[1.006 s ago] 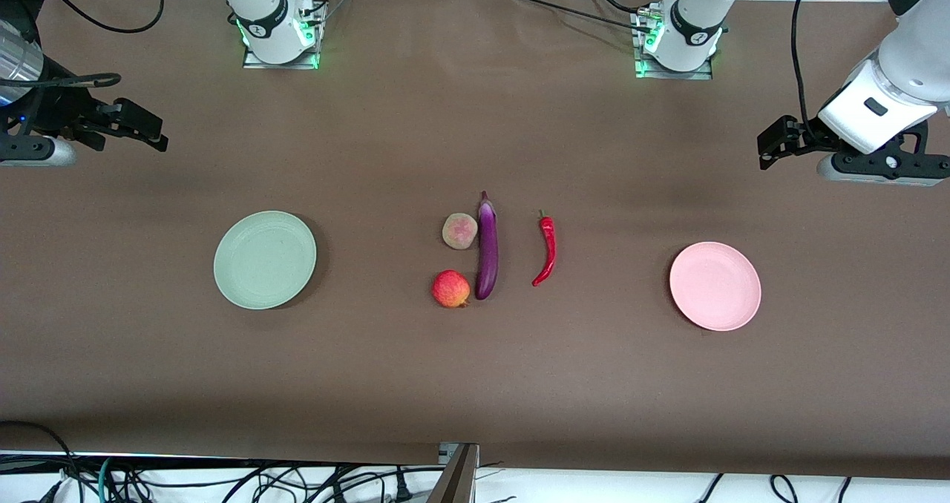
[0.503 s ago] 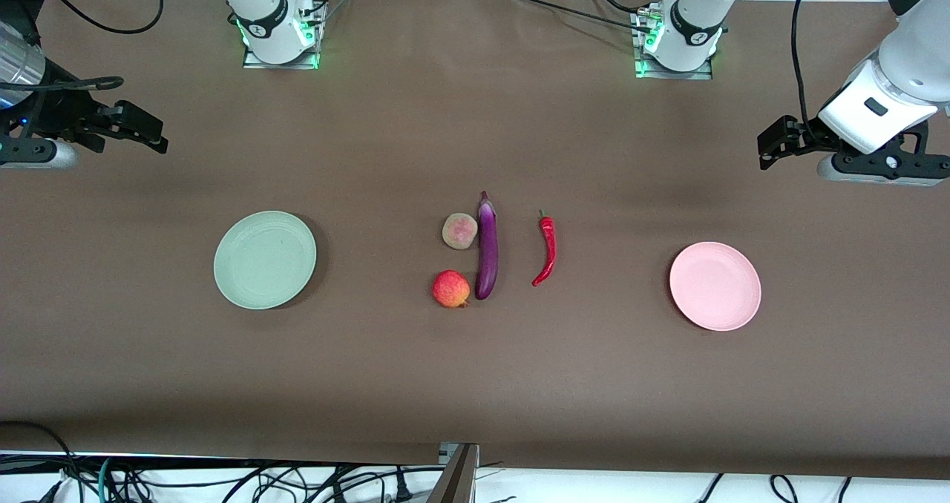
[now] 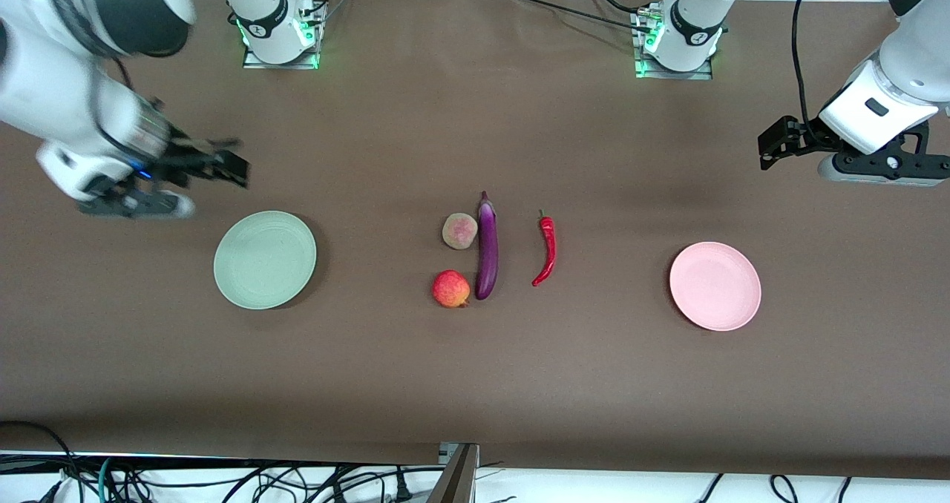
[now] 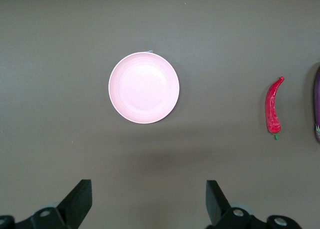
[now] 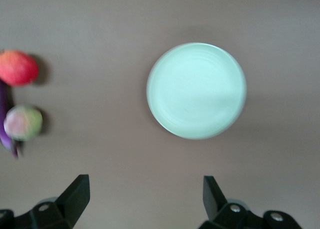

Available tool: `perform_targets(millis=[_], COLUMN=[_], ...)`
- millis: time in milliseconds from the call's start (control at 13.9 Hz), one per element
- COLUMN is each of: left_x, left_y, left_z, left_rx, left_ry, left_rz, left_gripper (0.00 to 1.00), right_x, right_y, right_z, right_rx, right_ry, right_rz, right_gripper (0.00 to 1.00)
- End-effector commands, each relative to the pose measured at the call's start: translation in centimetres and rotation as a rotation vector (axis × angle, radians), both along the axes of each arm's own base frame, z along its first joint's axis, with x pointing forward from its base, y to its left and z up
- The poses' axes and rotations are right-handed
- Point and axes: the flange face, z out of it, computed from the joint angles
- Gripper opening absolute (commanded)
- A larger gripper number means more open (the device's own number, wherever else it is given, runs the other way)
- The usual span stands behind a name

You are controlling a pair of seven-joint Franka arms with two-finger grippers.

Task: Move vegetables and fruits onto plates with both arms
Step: 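Reach the right gripper to the red apple and grasp it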

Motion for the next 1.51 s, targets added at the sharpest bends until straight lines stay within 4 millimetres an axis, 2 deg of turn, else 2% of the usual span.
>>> perform_targets(millis=[0,144,359,503,1006,1437], left_x=[0.2,0.0,-0.1,-0.1,-0.1,-0.1], left_y=[-0.1,0.1,0.1,0.1,0.0,0.0], left_z=[0.3,0.4,0.3,0.2,0.3,0.3], left_rx=[-0.006,-0.004,-0.003,-0.003,-0.003,-0.003], left_ry=[0.003,0.015,0.026,0.027,0.026,0.026], left_rz=[-0.005,-0.003,-0.003,-0.003,-0.004,-0.004], left_gripper=[1.00,1.00,1.00,1.00,1.00,1.00], right_x=[4.4,5.3,5.9,5.7,4.8,2.9], right_y=[8.6,14.6,19.6,21.0,24.4,26.7], right_z=[-7.7,-12.7,-17.6,-18.9,-26.1,-29.5], right_rx=[0.020,0.048,0.163,0.202,0.265,0.271], right_ry=[-0.042,-0.089,-0.130,-0.136,-0.200,-0.200], right_rz=[-0.131,-0.208,-0.404,-0.452,-0.533,-0.553], right_gripper=[1.00,1.00,1.00,1.00,1.00,1.00])
